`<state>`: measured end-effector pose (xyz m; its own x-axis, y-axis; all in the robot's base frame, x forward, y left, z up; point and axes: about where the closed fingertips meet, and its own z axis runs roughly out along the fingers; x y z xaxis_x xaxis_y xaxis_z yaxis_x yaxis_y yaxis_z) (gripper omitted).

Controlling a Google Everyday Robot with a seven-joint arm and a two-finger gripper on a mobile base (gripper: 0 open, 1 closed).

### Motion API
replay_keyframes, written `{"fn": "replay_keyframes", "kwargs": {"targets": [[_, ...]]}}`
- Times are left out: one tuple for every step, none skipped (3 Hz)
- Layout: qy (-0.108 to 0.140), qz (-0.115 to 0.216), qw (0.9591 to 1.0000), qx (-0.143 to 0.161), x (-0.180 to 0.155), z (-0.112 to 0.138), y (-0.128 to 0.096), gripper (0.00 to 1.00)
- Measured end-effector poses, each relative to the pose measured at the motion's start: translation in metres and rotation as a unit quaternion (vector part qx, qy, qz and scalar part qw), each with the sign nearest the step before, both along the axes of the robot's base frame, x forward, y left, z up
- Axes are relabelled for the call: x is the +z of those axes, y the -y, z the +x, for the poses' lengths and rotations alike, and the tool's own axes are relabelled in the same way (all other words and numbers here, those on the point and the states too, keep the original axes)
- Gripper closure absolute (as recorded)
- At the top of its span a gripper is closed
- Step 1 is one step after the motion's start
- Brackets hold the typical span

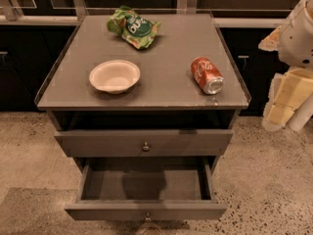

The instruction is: Place coke can into middle drawer

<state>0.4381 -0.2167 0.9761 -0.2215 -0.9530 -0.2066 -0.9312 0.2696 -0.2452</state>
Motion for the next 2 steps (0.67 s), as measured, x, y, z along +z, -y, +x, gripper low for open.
{"fn": "replay_keyframes", "kwargs": {"targets": [[0.007, 0.003, 1.0000, -0.002, 0.002, 0.005, 0.002, 0.00], [0.017, 0.019, 0.9995, -0.019, 0.003, 0.041, 0.015, 0.00]]}}
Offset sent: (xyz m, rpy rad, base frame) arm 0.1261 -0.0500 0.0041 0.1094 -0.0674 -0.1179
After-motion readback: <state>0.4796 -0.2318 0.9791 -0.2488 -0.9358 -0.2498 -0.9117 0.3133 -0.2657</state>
